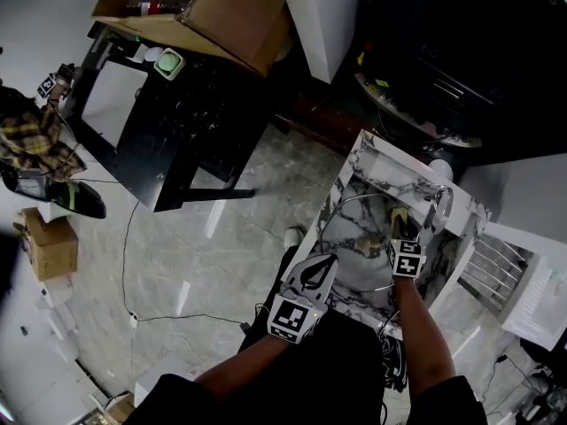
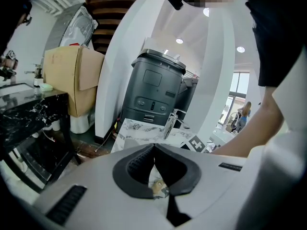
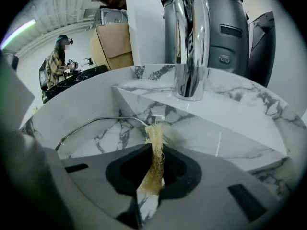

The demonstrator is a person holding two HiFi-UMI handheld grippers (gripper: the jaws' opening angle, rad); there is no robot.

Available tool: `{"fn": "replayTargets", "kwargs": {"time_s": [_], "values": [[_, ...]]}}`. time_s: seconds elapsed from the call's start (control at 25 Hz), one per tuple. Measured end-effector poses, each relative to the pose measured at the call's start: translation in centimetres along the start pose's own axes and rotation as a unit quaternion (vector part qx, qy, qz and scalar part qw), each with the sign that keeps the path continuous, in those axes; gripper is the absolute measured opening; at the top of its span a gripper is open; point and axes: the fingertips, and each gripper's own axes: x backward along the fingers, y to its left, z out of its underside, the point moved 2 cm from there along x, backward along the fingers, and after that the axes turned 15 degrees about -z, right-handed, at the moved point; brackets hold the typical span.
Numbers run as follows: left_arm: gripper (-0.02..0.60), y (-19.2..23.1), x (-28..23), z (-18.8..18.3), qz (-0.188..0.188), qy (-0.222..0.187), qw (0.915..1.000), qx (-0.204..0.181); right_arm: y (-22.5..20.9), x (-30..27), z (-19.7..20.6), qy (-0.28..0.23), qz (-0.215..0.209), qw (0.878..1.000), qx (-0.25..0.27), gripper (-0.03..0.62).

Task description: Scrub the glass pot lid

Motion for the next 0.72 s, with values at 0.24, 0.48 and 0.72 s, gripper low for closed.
{"fn": "replayTargets", "kwargs": {"time_s": [0.24,0.48,0.72], "values": [[0.015,-0.2,0.4,0.3,0.002,-0.001,1.0,0.0,-0.7,0.8,0.9,0.011,0.014,1.0,-0.008,0.055],[0.015,-0.2,1.1,0.7,0.003,-0.004,1.0,0.005,-0.7,1.5,1.9,0.024,0.022,0.999,-0.006,0.055],[0.015,0.0,1.9,0.7,0.002,-0.007,1.0,0.005,-0.4,2.1,2.6,0.041,0.027,0.999,-0.006,0.055]]}}
